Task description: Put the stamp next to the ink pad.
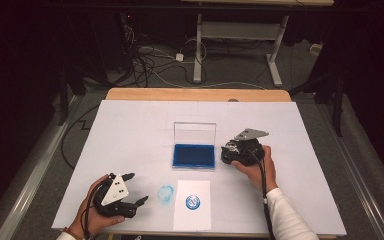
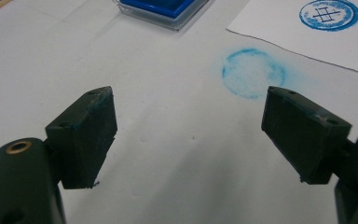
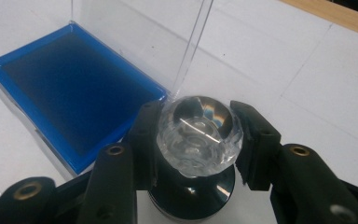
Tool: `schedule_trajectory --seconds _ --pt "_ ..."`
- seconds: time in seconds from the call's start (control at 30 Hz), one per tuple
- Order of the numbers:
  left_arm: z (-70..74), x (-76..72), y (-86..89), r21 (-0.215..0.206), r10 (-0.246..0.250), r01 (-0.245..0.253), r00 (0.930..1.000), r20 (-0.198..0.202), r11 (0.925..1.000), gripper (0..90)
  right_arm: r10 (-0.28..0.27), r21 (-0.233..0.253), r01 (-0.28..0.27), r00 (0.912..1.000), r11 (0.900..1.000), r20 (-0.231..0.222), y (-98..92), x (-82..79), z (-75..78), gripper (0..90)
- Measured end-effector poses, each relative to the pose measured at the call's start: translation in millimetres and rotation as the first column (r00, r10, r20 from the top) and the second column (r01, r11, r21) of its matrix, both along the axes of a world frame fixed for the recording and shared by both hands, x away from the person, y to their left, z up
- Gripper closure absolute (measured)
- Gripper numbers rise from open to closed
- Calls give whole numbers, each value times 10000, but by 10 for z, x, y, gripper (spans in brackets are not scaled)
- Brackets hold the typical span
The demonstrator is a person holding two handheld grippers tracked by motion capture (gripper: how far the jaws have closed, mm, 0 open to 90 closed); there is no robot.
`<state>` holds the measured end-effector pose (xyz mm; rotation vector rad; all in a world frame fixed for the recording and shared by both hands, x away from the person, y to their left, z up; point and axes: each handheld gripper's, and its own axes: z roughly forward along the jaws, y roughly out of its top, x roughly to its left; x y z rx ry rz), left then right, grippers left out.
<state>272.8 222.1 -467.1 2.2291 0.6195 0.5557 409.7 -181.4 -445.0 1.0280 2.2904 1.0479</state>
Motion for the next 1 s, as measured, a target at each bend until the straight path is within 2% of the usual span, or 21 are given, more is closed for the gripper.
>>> schedule_trajectory --seconds 0.63,1.0 --pt "-1 -1 -1 59 -10 10 10000 4 10000 177 -127 90 128 9999 9999 -64 -21 -20 -13 563" --pt "-3 3 -8 140 -40 40 10000 -7 9999 177 -171 -215 173 9998 9996 92 -19 -44 -2 535"
